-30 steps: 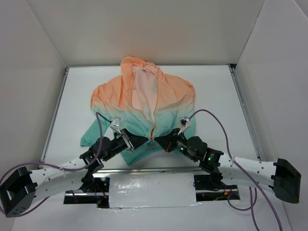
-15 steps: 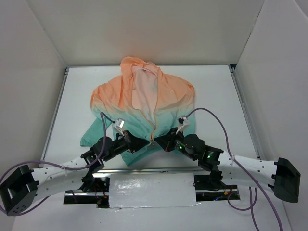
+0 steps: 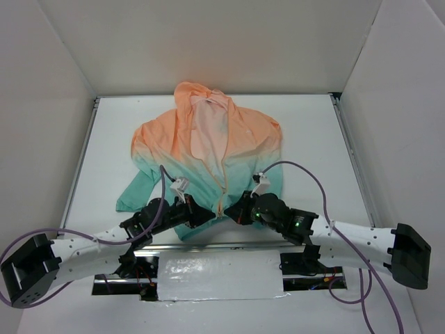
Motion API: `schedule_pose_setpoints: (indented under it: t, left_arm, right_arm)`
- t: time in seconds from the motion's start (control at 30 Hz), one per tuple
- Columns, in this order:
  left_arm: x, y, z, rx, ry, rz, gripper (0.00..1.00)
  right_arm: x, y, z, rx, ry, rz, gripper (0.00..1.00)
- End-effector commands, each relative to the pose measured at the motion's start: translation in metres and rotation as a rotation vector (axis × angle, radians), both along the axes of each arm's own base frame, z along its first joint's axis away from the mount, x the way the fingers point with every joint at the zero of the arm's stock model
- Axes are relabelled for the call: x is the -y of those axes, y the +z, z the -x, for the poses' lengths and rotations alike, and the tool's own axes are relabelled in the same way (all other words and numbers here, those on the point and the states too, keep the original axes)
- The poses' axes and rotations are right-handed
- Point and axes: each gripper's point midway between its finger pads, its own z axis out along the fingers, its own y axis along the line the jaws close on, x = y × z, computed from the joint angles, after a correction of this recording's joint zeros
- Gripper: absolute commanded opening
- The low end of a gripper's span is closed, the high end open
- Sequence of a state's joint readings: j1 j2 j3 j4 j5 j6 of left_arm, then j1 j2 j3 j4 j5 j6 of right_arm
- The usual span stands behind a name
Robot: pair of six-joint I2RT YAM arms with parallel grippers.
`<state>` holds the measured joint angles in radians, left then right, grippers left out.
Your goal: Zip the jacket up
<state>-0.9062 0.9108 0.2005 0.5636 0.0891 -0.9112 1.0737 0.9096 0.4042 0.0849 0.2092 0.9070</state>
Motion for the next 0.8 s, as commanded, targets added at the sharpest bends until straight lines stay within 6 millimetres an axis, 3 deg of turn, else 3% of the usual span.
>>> schedule_pose_setpoints:
  t: [0.0, 0.23, 0.5, 0.77]
  left_arm:
    - [-0.007, -0.036, 0.014, -0.027, -0.056, -0.13, 0.0]
    - [-0.005, -0.076, 0.021, -0.099, -0.098, -0.221, 0.0]
    - [0.008, -0.072, 0.029, -0.079, -0.163, -0.186, 0.0]
    - [0.006, -0.106, 0.036, -0.19, -0.174, -0.262, 0.0]
  right_arm:
    - [0.009, 0.013, -0.011, -0.032, -0.106, -0.039, 0.0]
    - [0.013, -0.005, -0.004, -0.122, -0.124, 0.007, 0.0]
    - [0.024, -0.033, -0.008, -0.166, -0.183, 0.127, 0.0]
    - [0.014, -0.06, 0.009, -0.147, -0.026, 0.134, 0.13]
